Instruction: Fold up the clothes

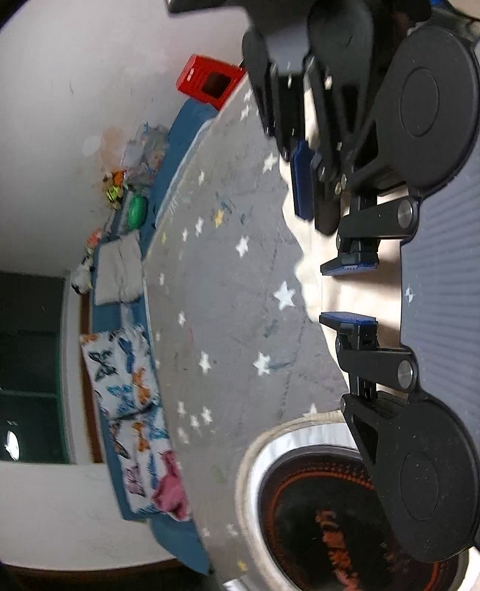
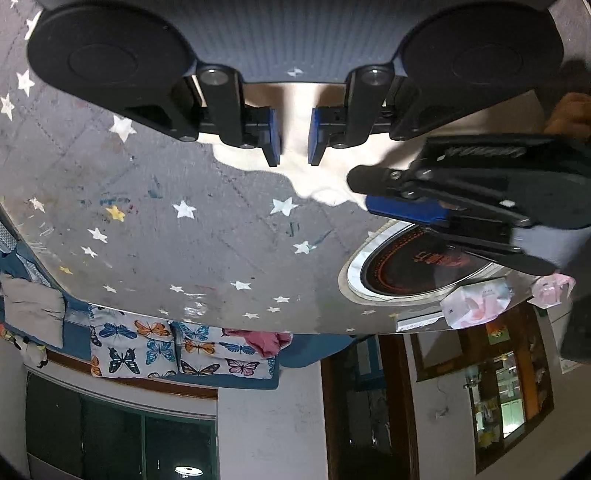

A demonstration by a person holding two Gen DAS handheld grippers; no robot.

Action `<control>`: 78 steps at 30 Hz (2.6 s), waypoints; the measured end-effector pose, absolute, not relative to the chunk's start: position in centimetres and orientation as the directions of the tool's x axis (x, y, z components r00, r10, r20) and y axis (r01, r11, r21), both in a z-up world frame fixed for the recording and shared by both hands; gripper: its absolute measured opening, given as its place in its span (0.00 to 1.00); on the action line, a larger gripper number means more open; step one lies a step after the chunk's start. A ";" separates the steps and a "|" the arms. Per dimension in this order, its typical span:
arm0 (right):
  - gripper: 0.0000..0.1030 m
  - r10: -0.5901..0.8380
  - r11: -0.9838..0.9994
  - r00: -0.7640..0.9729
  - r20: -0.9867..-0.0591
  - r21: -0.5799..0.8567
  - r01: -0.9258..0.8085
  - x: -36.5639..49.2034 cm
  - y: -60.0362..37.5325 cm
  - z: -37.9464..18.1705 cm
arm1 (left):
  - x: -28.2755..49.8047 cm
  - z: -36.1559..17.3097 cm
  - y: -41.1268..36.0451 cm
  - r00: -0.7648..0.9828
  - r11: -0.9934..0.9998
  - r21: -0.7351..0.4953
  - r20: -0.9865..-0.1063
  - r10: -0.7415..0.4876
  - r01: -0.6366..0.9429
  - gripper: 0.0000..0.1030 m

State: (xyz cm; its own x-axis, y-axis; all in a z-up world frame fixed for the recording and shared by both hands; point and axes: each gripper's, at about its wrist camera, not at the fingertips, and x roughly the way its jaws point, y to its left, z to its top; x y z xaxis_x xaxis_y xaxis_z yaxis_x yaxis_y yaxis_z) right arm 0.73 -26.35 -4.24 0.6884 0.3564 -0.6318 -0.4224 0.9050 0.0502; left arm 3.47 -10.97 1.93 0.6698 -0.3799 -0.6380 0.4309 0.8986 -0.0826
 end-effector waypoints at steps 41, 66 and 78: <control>0.13 0.330 0.912 0.716 -0.616 0.012 -0.410 -10.9 -32.8 -2.6 | -8.1 2.4 -13.4 0.627 0.811 -0.055 -0.605 -0.491 0.583 0.23; 0.14 0.428 0.845 0.662 -0.616 0.013 -0.534 -9.0 -28.5 -2.9 | -2.9 2.7 -6.9 0.704 0.927 -0.180 -0.607 -0.369 0.330 0.24; 0.14 0.455 0.833 0.631 -0.629 0.051 -0.551 -4.8 -27.9 -1.7 | 0.1 2.9 -5.6 0.730 0.953 -0.179 -0.613 -0.302 0.244 0.22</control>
State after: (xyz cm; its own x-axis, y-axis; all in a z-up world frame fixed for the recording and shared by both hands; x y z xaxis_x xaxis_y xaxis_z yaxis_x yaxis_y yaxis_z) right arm -4.75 -27.94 -1.67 0.6307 0.4550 -0.6287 -0.5505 0.8333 0.0507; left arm 0.08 -5.64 2.92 0.7301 -0.3022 -0.6129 0.2438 0.9531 -0.1794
